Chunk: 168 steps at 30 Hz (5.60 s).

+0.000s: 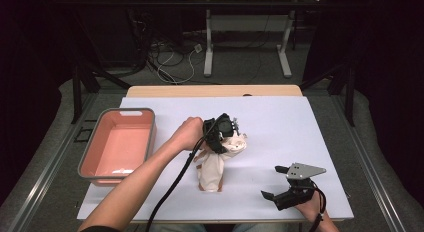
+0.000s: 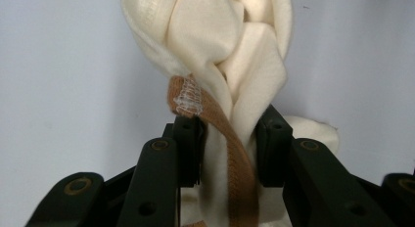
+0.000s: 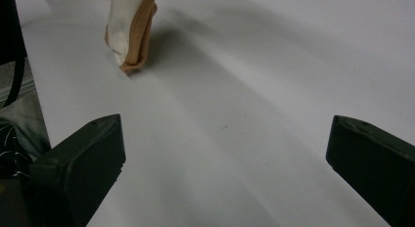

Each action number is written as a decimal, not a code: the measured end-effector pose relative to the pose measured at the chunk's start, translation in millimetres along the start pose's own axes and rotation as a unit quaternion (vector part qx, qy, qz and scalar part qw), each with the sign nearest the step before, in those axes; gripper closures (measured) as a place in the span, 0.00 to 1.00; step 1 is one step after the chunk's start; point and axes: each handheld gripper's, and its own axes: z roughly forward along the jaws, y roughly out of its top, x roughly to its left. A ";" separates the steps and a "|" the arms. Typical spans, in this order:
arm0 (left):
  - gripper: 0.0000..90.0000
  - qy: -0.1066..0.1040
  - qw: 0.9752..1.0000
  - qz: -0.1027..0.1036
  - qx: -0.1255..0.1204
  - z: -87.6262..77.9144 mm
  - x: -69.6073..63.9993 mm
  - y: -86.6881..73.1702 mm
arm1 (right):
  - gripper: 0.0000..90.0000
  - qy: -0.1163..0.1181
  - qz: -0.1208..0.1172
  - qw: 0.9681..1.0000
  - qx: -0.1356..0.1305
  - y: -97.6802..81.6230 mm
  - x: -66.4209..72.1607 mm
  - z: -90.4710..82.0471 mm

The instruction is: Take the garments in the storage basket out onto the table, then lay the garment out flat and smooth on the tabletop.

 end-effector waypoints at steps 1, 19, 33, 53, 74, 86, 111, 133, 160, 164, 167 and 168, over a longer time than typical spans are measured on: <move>0.76 0.000 1.000 -0.001 -0.002 1.7 -0.4 0.0 | 0.01 0.002 -0.001 1.000 0.000 0.0 -0.3 0.0; 0.75 -0.009 0.999 -0.018 -0.031 30.7 -6.4 1.2 | 0.01 0.002 0.007 1.000 0.001 -0.3 -1.1 0.1; 0.72 -0.006 0.997 -0.036 -0.061 50.4 -11.9 0.6 | 0.01 0.002 0.009 1.000 0.002 -0.3 -1.1 0.8; 0.18 0.044 0.982 -0.083 -0.165 43.3 -28.1 -22.6 | 0.01 0.004 0.014 1.000 0.004 -0.3 -0.6 1.8; 0.05 0.088 0.969 -0.129 -0.189 46.3 -47.8 -73.6 | 0.01 0.003 0.009 1.000 0.010 -0.2 -1.0 2.3; 0.00 0.097 0.958 -0.162 -0.216 55.3 -58.5 -93.9 | 0.01 0.002 0.015 1.000 0.010 -0.5 -1.2 2.5; 0.00 0.140 0.938 -0.193 -0.250 55.1 -75.5 -123.1 | 0.01 -0.002 0.020 1.000 0.011 1.4 -1.7 6.5; 0.00 0.132 0.940 -0.206 -0.237 59.0 -91.9 -129.6 | 0.01 -0.005 0.017 1.000 0.012 1.5 0.5 6.3; 0.00 0.122 0.936 -0.227 -0.242 62.9 -95.1 -128.0 | 0.01 -0.044 0.047 0.998 0.010 31.9 -11.4 35.1; 0.02 0.107 0.936 -0.229 -0.246 63.3 -95.4 -125.5 | 0.05 -0.043 0.040 0.998 0.019 40.1 -11.3 47.0; 0.05 0.087 0.933 -0.236 -0.257 64.1 -98.2 -123.9 | 0.07 -0.045 0.041 0.998 0.024 45.8 -11.8 54.0; 0.08 0.085 0.934 -0.234 -0.256 64.3 -98.4 -123.6 | 0.10 -0.047 0.041 0.998 0.024 47.8 -12.1 57.3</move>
